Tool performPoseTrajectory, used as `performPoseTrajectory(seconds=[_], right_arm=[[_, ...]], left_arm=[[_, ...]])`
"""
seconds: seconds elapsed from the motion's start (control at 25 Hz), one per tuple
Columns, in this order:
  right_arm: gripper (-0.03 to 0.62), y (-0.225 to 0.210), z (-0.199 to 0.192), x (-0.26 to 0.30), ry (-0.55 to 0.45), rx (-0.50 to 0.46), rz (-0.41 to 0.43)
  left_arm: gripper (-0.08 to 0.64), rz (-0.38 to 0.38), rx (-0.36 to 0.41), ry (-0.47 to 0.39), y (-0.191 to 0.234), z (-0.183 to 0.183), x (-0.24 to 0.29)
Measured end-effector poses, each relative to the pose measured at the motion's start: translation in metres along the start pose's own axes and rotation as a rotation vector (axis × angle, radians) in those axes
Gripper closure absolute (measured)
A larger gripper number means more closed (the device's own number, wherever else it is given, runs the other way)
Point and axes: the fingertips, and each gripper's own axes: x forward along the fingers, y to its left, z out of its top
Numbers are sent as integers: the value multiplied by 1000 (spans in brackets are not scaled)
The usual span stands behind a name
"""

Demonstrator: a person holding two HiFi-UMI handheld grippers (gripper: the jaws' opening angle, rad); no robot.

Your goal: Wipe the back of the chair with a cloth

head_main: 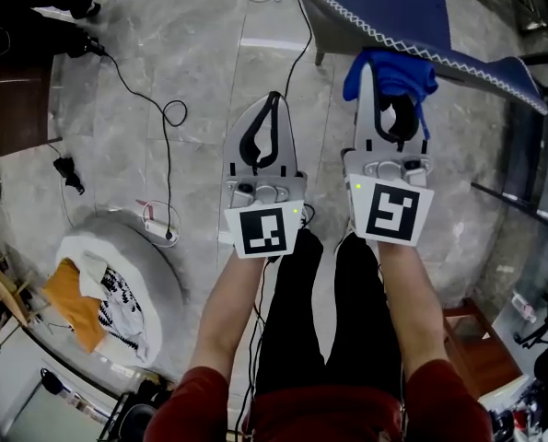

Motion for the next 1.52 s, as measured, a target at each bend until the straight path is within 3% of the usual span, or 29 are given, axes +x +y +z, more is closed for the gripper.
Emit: performPoseTrajectory(seconds=[0.2,0.48,0.68,0.8,1.08,1.28,1.36,1.52], right_arm=[[535,36,0,14,1,-19,82],[535,51,5,24,6,18,87],[535,52,13,15,14,44,116],[536,47,26,-2,33,74,122],[535,12,83,-58,64,129,118],[535,-33,124,-108,124,109,116],[535,-56,149,-122,94,97,91],[535,-104,180,-156,155,124,36]], left_arm=[[546,29,5,-1,28,-6,-5],[548,42,2,19,45,-10,-13],[546,46,4,27,42,6,-12],[548,43,-11,74,37,19,-18],[548,0,-72,171,12,86,-36],[548,-6,-181,171,-23,155,-37],[548,-34,-178,177,-40,181,-35],[546,-79,-145,142,-67,242,-28]])
